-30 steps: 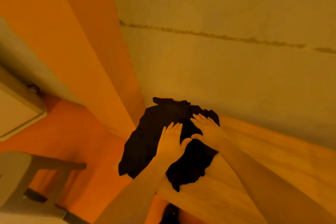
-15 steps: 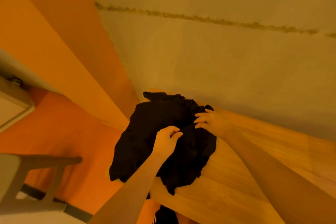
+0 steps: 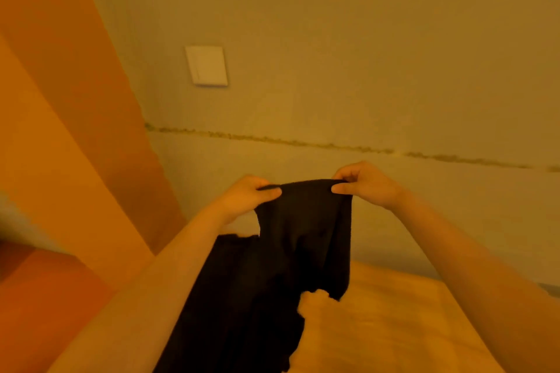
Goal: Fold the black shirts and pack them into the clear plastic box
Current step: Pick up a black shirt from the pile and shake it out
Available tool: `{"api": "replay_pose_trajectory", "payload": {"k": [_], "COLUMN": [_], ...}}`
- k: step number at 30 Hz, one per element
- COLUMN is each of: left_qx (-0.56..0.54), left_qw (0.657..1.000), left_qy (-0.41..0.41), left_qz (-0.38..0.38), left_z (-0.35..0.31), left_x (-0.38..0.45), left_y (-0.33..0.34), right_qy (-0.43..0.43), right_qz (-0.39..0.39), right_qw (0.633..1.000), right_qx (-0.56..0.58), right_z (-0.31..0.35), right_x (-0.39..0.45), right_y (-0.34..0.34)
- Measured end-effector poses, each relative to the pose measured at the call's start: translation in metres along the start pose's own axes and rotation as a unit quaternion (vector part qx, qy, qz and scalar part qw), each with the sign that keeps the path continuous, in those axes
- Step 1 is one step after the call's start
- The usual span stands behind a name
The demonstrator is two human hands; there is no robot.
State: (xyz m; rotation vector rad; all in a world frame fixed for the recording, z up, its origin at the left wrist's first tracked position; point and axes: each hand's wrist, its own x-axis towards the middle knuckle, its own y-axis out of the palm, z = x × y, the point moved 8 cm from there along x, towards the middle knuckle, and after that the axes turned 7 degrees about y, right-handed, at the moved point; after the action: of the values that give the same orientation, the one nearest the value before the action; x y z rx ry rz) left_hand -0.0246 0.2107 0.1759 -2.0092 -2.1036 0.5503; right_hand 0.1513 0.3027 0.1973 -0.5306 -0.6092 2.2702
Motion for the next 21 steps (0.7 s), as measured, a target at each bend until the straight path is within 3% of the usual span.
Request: {"api": "replay_pose_trajectory", "payload": {"k": [6,13,17,21], "left_qx": [-0.077,-0.153,-0.162,-0.228], "left_qw": [0.988,0.971,0.967,0.96], "left_qy": [0.115,0.159,0.162,0.124], "left_qz": [-0.062,-0.088,-0.114,-0.106], "left_z": [-0.113,-0.176,-0.198,-0.212], "left_x": [0.018,0.027,0.029,0.039], "left_y": [-0.014,-0.009,0.002,0.037], "right_qy": [0.004,0.014,0.013,-0.072], "right_qz": [-0.009,-0.073,-0.182,-0.277], "right_qw": [1.0,0.997,0.983,0.949], "right_qx": [-0.007,0.011,-0.029,0.135], "right_z": [0.031,0.043,0.038,0.064], "right_x": [-0.032,-0.074,-0.086,-0.098], "right_y": [-0.068,-0.127,-0.151,-0.153]}}
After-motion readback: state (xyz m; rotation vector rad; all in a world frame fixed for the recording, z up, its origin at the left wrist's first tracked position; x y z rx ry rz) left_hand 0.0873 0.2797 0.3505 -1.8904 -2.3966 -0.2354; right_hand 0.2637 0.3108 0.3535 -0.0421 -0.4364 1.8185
